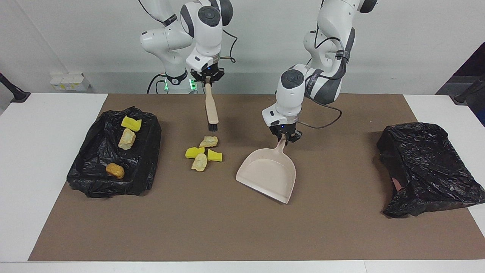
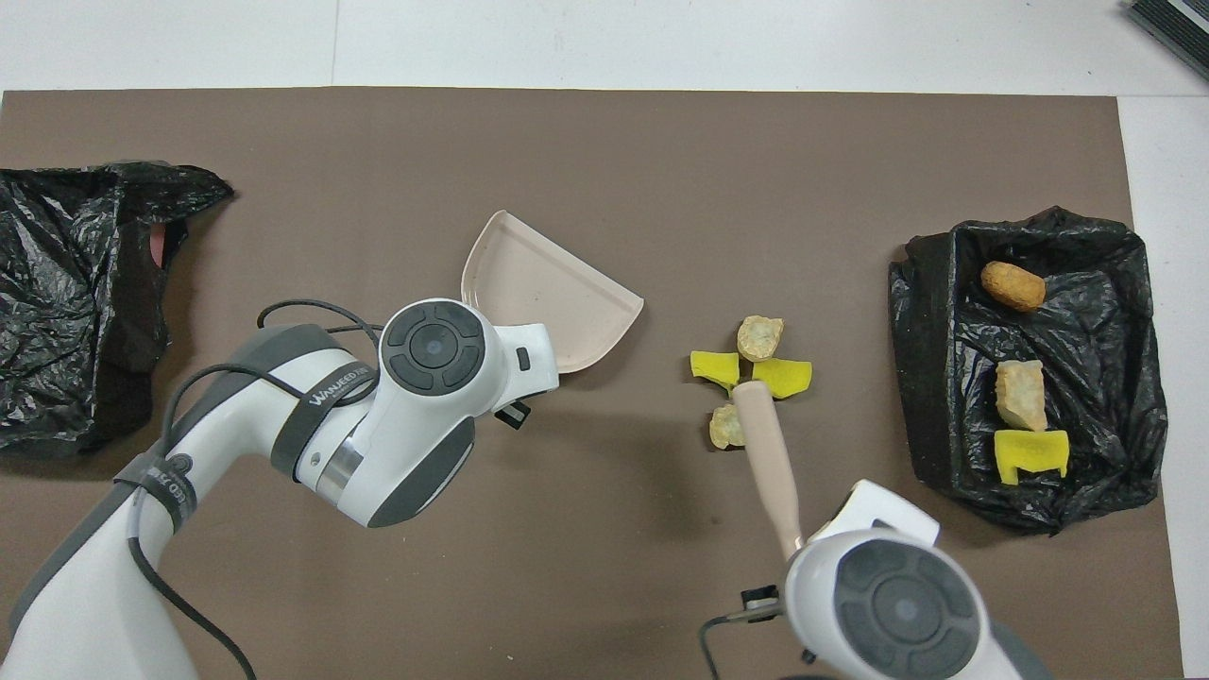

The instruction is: Sweep and dump trash in bin

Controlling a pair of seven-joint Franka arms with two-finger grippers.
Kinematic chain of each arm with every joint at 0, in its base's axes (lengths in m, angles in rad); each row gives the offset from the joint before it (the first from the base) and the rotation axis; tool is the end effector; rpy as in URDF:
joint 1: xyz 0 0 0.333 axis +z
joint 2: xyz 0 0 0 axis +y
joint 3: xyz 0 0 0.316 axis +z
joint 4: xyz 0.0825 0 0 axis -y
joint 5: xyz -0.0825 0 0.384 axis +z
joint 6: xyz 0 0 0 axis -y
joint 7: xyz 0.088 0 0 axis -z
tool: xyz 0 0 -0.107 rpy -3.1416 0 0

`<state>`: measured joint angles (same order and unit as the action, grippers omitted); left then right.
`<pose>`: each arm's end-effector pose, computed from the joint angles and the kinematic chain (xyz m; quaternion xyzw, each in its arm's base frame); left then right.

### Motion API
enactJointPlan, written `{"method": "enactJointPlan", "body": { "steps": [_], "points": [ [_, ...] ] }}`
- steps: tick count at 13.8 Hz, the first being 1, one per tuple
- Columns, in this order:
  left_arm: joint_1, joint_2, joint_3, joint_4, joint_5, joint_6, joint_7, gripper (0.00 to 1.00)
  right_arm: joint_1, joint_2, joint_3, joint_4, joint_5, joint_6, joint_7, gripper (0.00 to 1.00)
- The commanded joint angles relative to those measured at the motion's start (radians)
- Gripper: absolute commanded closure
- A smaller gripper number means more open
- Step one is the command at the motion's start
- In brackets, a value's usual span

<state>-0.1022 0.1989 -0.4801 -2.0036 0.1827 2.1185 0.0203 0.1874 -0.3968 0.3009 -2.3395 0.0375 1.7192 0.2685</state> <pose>0.4935 -0.3059 0.3648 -0.9390 0.3412 0.0190 0.0375 0.3544 0.1989 0.4621 0.9884 0.0861 -0.0971 0.0790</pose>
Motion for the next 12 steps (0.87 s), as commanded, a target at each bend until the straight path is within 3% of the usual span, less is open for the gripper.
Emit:
{"method": "enactJointPlan", "body": {
  "steps": [1, 3, 6, 12],
  "points": [
    [0.007, -0.019, 0.018, 0.018, 0.017, -0.084, 0.203, 1.00, -0.167, 0.152, 0.015, 0.072, -0.173, 0.057, -0.162, 1.00],
    [0.009, -0.013, 0.020, 0.037, 0.018, -0.106, 0.364, 1.00, -0.197, 0.258, 0.014, 0.130, -0.273, 0.082, -0.170, 1.00],
    [0.012, -0.013, 0.018, 0.032, 0.018, -0.098, 0.605, 1.00, -0.224, 0.329, 0.014, 0.115, -0.306, 0.147, -0.144, 1.00],
    [-0.024, -0.033, -0.009, 0.002, 0.034, -0.086, 0.624, 1.00, -0.200, 0.386, 0.021, 0.088, -0.167, 0.158, -0.081, 1.00]
  ]
}}
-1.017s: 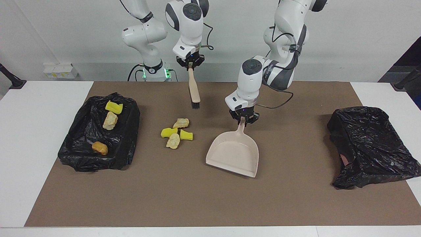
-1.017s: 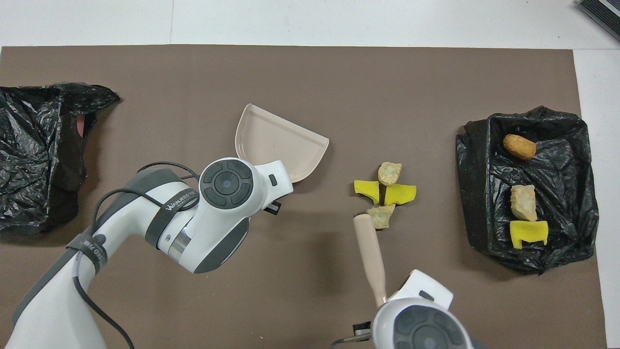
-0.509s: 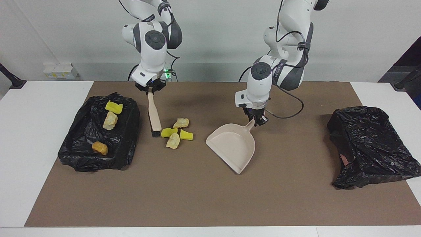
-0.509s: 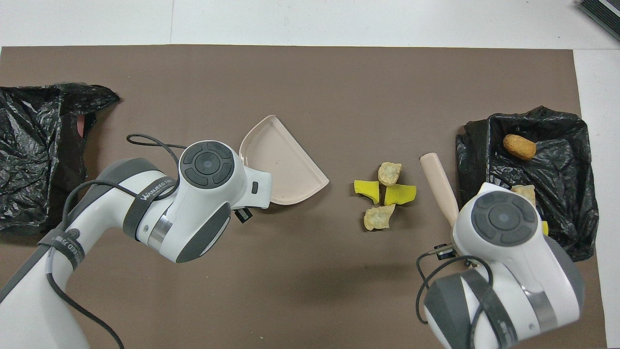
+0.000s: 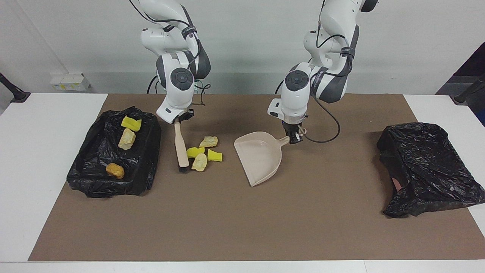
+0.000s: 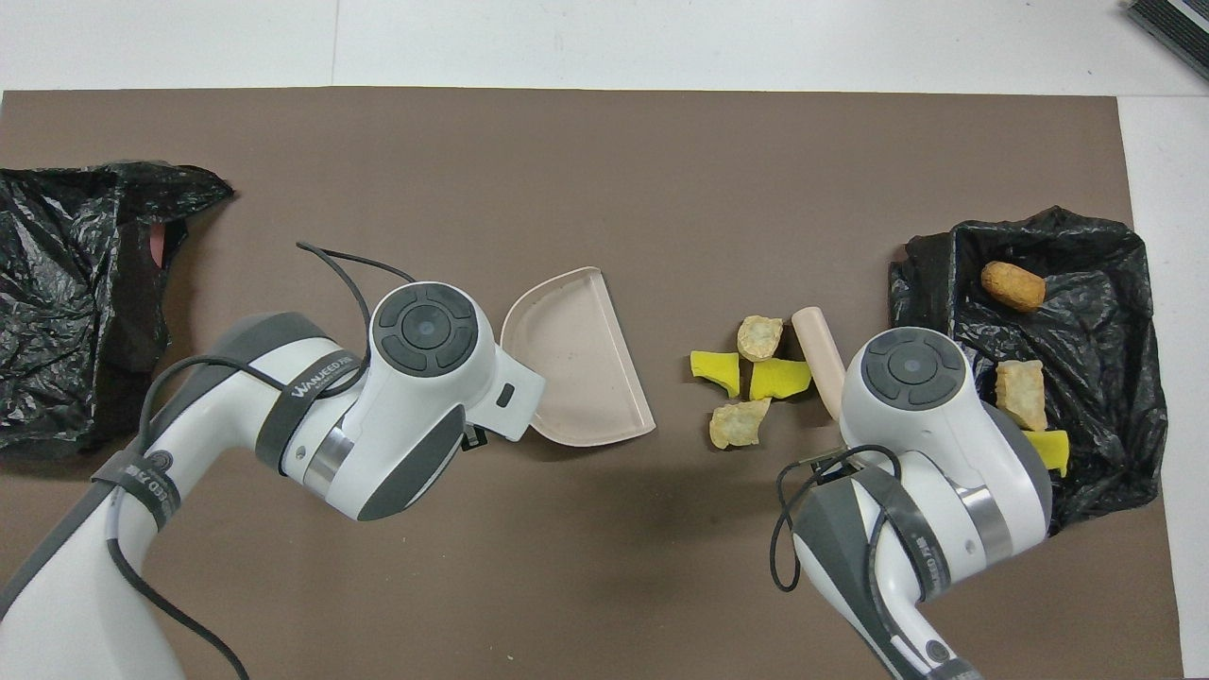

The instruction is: Sweep and dump trash in bin

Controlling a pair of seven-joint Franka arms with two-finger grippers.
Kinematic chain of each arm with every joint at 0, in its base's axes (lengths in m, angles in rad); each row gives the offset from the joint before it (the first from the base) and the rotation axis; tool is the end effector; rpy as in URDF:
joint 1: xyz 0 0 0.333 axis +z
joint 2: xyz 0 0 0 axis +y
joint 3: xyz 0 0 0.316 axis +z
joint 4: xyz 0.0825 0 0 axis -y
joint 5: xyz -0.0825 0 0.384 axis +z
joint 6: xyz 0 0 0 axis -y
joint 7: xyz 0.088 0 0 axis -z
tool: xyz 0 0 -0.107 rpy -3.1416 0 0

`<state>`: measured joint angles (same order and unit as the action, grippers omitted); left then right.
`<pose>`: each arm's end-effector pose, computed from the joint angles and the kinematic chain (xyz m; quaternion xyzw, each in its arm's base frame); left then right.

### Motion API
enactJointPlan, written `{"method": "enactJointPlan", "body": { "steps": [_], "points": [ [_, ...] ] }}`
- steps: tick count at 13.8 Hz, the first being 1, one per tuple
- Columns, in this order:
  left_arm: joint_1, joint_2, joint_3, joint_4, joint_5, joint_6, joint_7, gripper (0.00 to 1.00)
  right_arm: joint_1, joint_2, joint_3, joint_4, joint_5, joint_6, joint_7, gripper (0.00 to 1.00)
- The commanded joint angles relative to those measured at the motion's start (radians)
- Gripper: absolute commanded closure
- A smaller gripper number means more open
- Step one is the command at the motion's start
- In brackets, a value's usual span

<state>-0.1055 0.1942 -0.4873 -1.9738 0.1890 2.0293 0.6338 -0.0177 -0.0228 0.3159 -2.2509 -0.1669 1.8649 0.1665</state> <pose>0.4899 -0.3071 0.3738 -0.7890 0.6107 0.0567 0.0356 0.4574 0.1273 0.3506 0.9752 0.1019 -0.1580 0.1171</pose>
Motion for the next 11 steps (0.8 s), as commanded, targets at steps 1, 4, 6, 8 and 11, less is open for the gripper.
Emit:
{"method": "enactJointPlan", "body": {
  "steps": [1, 4, 6, 8, 11],
  "points": [
    [-0.020, -0.045, -0.005, -0.042, 0.027, 0.005, 0.009, 1.00, 0.034, 0.017, 0.005, -0.001, 0.062, 0.013, 0.027, 1.00],
    [-0.030, -0.055, -0.008, -0.060, 0.027, 0.009, 0.011, 1.00, 0.102, 0.059, 0.006, -0.004, 0.139, 0.048, 0.050, 1.00],
    [-0.030, -0.077, -0.008, -0.097, 0.026, 0.008, 0.009, 1.00, 0.145, 0.083, 0.008, 0.001, 0.182, 0.072, 0.050, 1.00],
    [-0.019, -0.076, -0.008, -0.103, 0.023, 0.015, 0.011, 1.00, 0.221, 0.084, 0.006, 0.007, 0.237, 0.091, 0.047, 1.00],
    [-0.017, -0.076, -0.002, -0.103, 0.021, 0.012, 0.012, 1.00, 0.264, 0.095, 0.008, 0.030, 0.366, 0.134, 0.038, 1.00]
  ]
}}
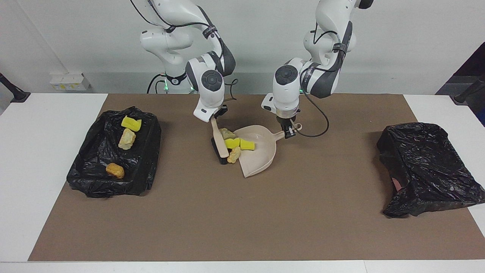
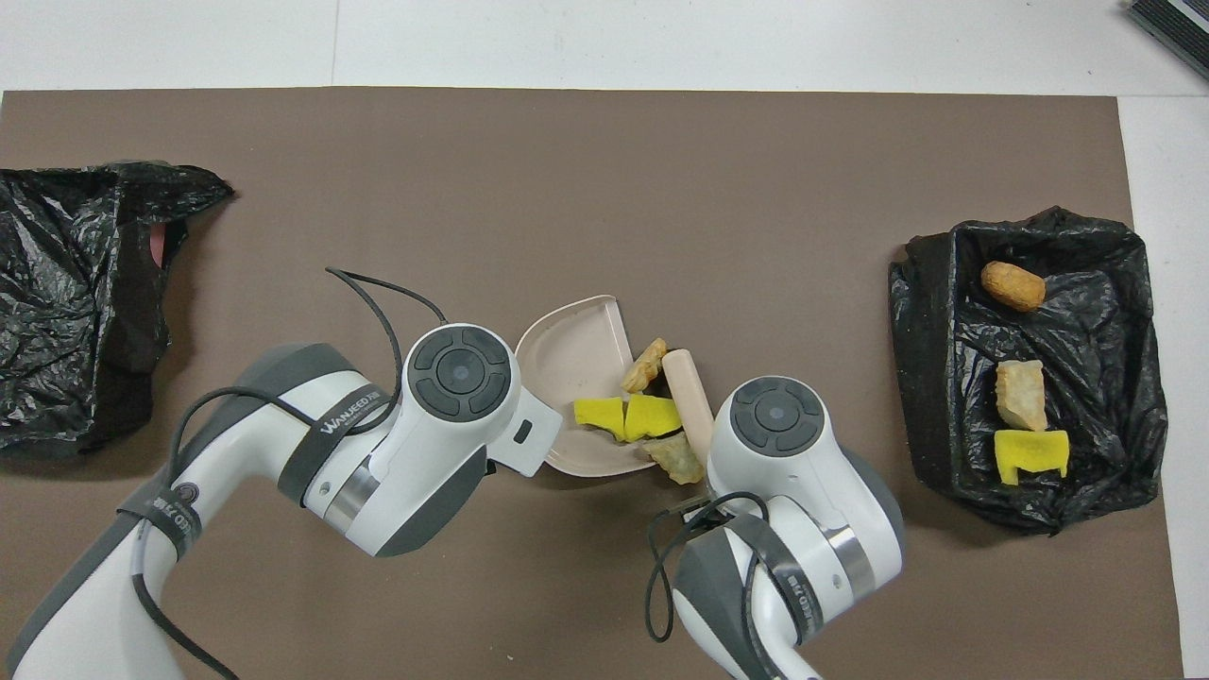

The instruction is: Sweep and dump trash in bin

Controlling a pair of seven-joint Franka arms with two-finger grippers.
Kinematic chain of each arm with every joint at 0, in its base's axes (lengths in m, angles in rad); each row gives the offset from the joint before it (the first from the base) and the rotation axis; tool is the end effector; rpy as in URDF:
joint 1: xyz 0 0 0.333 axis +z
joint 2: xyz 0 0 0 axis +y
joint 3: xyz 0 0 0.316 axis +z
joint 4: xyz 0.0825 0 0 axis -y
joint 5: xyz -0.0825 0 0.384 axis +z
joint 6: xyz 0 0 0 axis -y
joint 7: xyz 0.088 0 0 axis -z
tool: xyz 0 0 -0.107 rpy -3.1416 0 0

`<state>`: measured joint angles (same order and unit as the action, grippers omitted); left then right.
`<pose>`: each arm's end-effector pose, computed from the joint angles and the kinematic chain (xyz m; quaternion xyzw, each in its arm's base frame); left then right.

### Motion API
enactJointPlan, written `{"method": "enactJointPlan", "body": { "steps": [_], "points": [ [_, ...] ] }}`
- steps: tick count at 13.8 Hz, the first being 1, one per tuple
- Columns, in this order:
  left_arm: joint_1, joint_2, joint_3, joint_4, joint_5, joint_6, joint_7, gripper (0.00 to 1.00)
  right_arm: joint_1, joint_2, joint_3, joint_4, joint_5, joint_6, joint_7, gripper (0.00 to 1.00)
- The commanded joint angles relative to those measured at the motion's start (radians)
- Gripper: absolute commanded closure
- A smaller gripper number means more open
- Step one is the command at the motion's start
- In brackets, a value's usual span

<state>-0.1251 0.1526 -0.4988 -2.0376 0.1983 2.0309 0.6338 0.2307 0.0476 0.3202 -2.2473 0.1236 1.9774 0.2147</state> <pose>0.4642 -0.3138 0.3677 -0.7753 0.6260 0.0686 0.0487 0.4137 0.2633 0.3247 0.9768 0.1333 -0.1677 0.0033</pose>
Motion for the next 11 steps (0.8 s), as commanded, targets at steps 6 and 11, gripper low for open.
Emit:
{"method": "enactJointPlan", "body": {
  "steps": [6, 11],
  "points": [
    [0.009, -0.025, 0.065, -0.032, 0.010, 0.058, 0.202, 1.00, 0.081, 0.067, 0.002, 0.172, 0.208, -0.034, 0.032, 1.00],
    [0.009, -0.018, 0.114, -0.029, -0.028, 0.058, 0.306, 1.00, 0.026, 0.066, -0.010, 0.386, 0.055, -0.351, 0.038, 1.00]
  ]
}}
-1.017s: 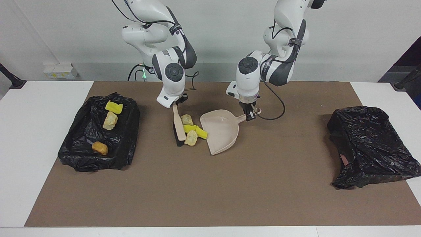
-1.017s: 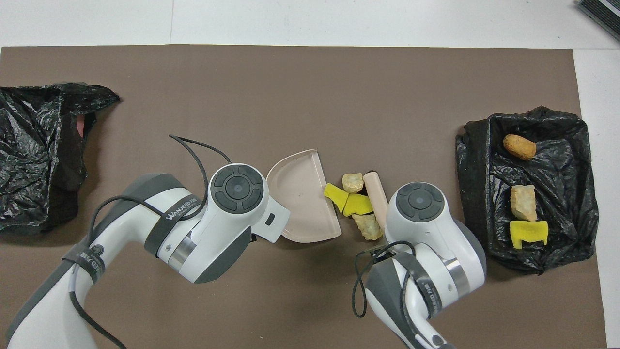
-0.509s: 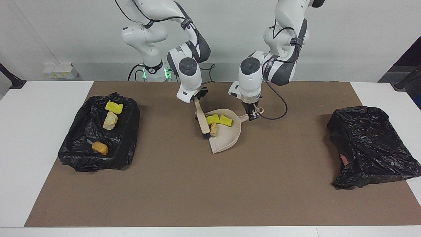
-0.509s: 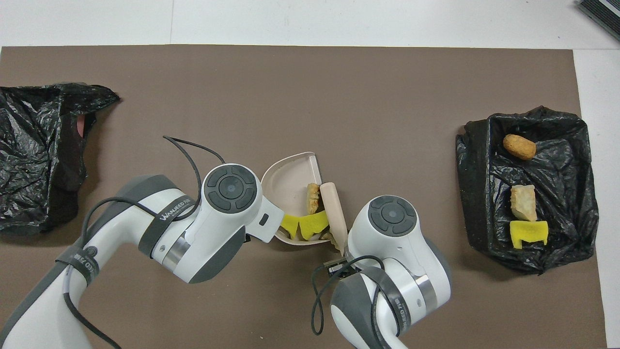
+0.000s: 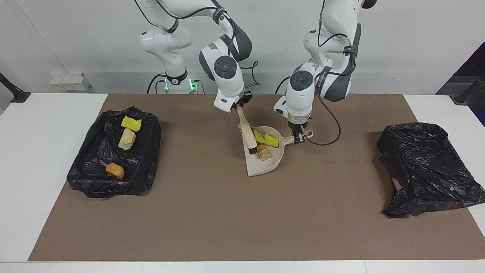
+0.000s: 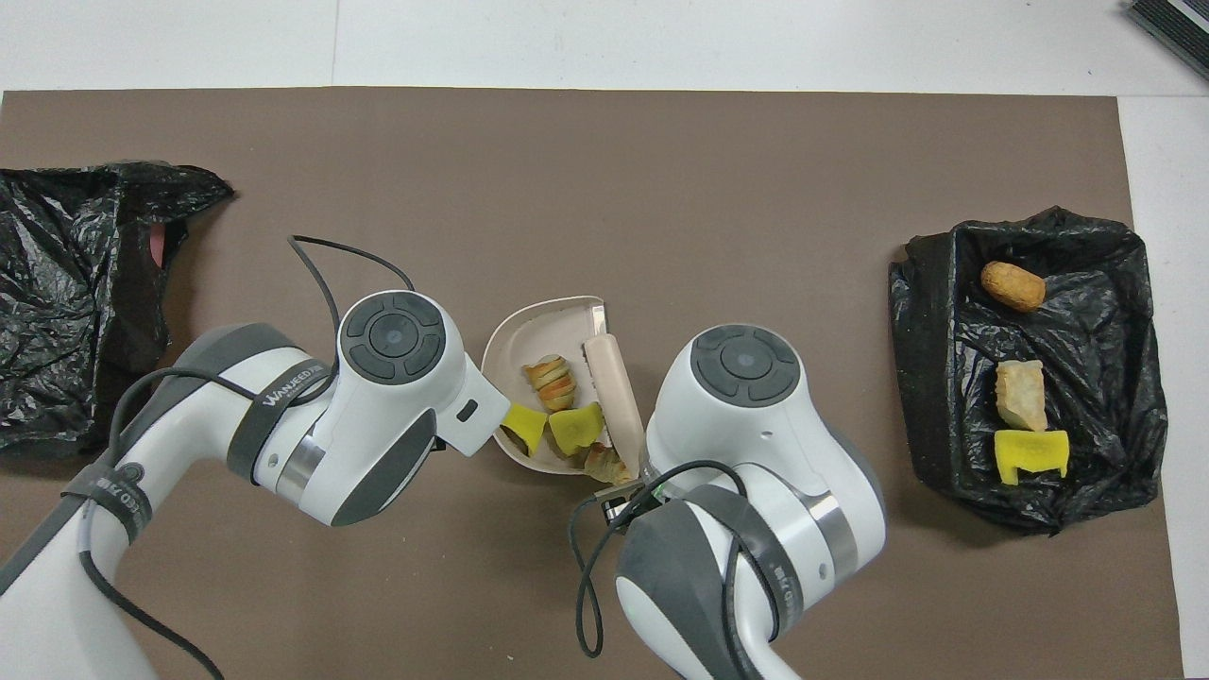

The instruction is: Sweep and dump trash in bin

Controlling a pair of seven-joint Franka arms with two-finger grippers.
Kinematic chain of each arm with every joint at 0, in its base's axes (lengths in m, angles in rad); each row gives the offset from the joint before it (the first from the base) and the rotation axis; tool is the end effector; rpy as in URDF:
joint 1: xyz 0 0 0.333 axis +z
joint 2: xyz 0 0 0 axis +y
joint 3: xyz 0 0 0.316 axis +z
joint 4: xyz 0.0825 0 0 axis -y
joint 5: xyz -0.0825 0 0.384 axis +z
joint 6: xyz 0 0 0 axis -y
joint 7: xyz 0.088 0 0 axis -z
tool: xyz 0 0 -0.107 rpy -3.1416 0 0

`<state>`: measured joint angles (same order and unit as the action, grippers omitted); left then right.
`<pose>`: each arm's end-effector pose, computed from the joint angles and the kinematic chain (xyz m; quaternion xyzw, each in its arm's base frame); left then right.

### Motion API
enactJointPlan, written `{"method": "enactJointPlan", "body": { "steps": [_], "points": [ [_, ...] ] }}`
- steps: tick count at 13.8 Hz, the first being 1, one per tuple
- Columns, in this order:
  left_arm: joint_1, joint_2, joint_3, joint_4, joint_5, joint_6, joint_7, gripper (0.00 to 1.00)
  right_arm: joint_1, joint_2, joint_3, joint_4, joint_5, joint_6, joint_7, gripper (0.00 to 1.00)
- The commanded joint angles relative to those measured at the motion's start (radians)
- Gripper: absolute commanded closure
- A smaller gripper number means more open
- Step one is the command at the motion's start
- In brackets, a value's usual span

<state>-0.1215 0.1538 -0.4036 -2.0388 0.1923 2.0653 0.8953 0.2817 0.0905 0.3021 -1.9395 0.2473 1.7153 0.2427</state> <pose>0.4952 -0.2702 0.3657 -0.7225 0.6871 0.0644 0.0405 0.4421 0.3159 0.4204 -0.9705 -0.1317 0.1936 0.0582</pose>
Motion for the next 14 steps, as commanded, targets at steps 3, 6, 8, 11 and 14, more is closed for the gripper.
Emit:
{"method": "enactJointPlan", "body": {
  "steps": [3, 6, 8, 11, 14],
  "points": [
    [0.005, -0.017, 0.039, -0.026, -0.048, 0.016, 0.088, 1.00, -0.021, -0.011, 0.009, 0.047, -0.177, -0.132, 0.042, 1.00],
    [-0.007, -0.023, 0.039, -0.032, -0.048, 0.013, 0.090, 1.00, -0.073, -0.142, 0.008, -0.221, -0.178, -0.007, 0.063, 1.00],
    [-0.013, -0.031, 0.035, -0.041, -0.042, 0.012, 0.087, 1.00, -0.088, -0.152, 0.012, -0.286, -0.177, 0.041, 0.076, 1.00],
    [-0.038, -0.060, 0.034, -0.083, -0.036, 0.019, 0.077, 1.00, -0.040, -0.103, 0.015, -0.294, -0.114, 0.116, 0.099, 1.00],
    [-0.038, -0.063, 0.034, -0.086, -0.037, 0.018, 0.077, 1.00, 0.042, -0.049, 0.017, -0.291, 0.064, 0.252, 0.099, 1.00]
  ]
}}
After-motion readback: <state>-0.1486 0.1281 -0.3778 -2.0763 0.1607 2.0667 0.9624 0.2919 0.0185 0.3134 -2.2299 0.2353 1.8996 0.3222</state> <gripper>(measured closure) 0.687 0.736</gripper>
